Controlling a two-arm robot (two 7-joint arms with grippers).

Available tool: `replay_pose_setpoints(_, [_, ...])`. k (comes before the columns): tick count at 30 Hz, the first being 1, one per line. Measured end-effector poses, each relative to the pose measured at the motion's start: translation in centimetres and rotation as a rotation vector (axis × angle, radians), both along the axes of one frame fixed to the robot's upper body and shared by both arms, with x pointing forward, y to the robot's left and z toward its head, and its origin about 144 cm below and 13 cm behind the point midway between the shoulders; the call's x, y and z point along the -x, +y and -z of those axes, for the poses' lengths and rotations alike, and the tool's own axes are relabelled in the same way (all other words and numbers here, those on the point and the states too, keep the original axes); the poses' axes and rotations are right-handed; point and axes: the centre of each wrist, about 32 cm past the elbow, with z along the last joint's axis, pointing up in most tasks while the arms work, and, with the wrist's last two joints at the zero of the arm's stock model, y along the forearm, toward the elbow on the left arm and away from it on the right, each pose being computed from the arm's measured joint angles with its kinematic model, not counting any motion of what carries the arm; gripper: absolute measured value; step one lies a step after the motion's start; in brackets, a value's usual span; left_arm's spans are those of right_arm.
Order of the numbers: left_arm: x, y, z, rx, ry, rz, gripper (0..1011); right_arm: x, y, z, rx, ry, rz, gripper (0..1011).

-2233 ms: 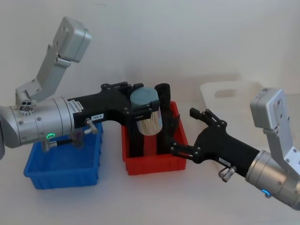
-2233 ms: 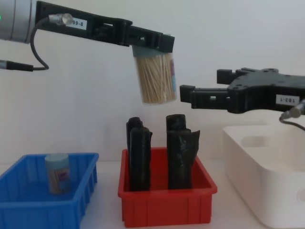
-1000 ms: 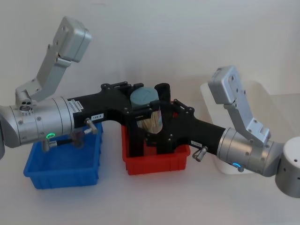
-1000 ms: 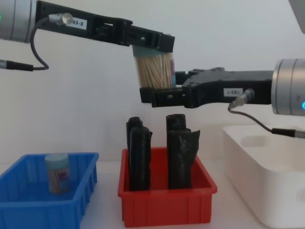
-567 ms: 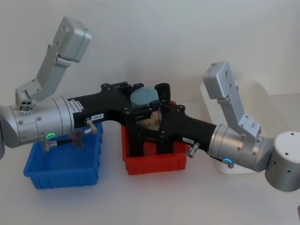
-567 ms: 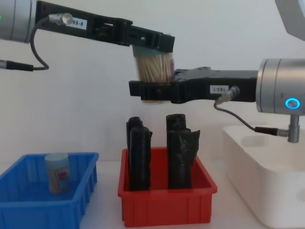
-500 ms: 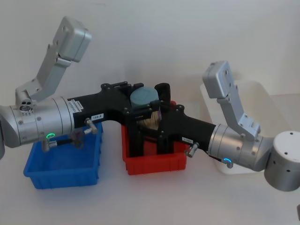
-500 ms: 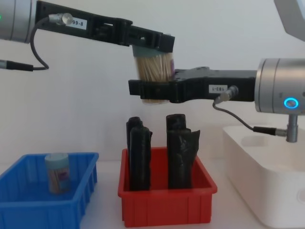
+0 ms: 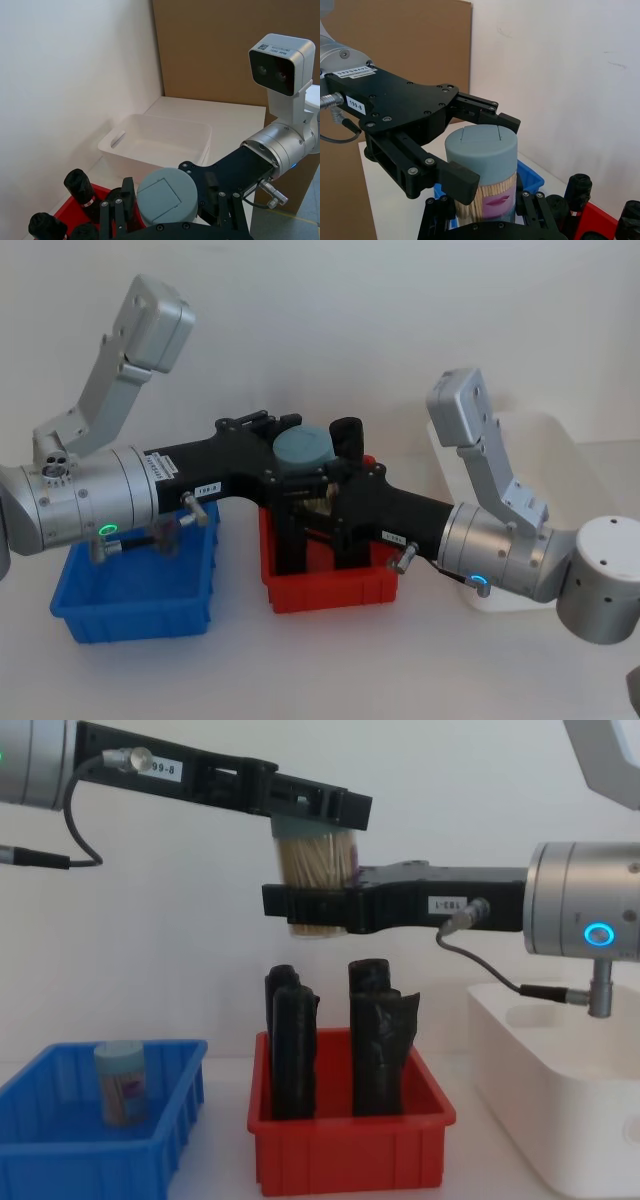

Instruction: Pick the cotton swabs from the blue box and place them into the white box.

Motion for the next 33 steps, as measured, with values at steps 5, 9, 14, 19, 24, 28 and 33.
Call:
replay_pose_setpoints(5, [0.0, 0.0, 0.0, 0.0, 0.0, 0.0, 972, 0.0, 0.0, 0.0, 0.001, 0.001, -0.001, 622])
replay_pose_setpoints(9, [0.0, 0.0, 0.0, 0.0, 0.0, 0.0, 1000, 0.0, 0.0, 0.0, 0.003, 0.001, 0.002, 622])
replay_pose_setpoints(14, [0.0, 0.0, 0.0, 0.0, 0.0, 0.001, 999, 0.1, -0.2, 0.0, 0.004, 0.001, 0.01, 622])
replay_pose_setpoints(19, [0.0, 0.0, 0.0, 0.0, 0.0, 0.001, 999, 0.3, -0.5, 0.1, 0.0, 0.003, 0.03, 622])
replay_pose_setpoints(24, [0.0, 0.0, 0.0, 0.0, 0.0, 0.001, 1000, 0.6, -1.3, 0.3, -0.009, 0.01, 0.07, 622])
replay_pose_setpoints(28, [0.0, 0.0, 0.0, 0.0, 0.0, 0.001, 1000, 0.7, -2.1, 0.5, -0.018, 0.017, 0.111, 622])
replay_pose_setpoints(33, [0.0, 0.0, 0.0, 0.0, 0.0, 0.001, 1000, 0.9, -3.2, 0.9, -0.029, 0.027, 0.167, 622])
